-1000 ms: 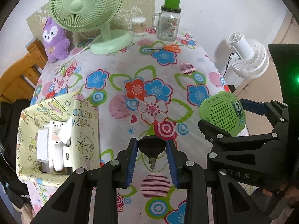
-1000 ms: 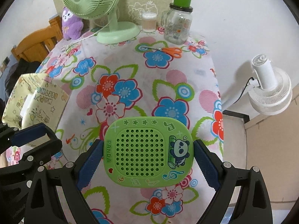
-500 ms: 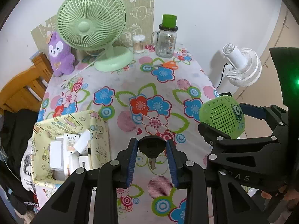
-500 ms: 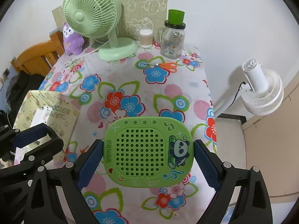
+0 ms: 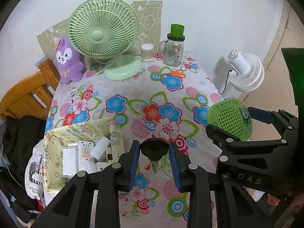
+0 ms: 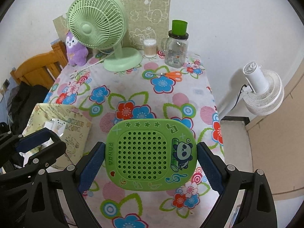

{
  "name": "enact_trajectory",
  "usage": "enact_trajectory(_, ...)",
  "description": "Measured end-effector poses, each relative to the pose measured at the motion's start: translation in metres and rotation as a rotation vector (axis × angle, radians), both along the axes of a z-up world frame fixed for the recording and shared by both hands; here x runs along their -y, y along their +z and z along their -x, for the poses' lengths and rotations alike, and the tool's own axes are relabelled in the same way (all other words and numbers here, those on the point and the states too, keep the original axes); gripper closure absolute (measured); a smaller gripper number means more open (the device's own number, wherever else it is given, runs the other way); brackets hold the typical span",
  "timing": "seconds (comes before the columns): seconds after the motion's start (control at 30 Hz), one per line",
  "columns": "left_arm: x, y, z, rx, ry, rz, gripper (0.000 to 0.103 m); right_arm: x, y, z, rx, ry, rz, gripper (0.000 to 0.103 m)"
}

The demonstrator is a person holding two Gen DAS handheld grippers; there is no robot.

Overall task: Organize rigid objects
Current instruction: 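Lift and carry the key with the left tool while the right tool carries the speaker toward the box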

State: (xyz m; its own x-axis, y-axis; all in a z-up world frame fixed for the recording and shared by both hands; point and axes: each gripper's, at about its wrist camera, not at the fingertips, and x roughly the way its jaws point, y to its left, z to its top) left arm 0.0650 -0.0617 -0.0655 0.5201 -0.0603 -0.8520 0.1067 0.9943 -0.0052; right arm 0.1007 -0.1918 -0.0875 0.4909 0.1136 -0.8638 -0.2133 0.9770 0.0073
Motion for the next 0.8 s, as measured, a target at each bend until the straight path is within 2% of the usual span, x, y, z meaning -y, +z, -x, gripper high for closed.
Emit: enact_trajectory(0.8, -0.070, -0.009, 0.005, -0.015, -0.013, -0.006, 0.072, -0.067, -0.007, 0.009, -0.027, -0.049, 0.008, 0.008)
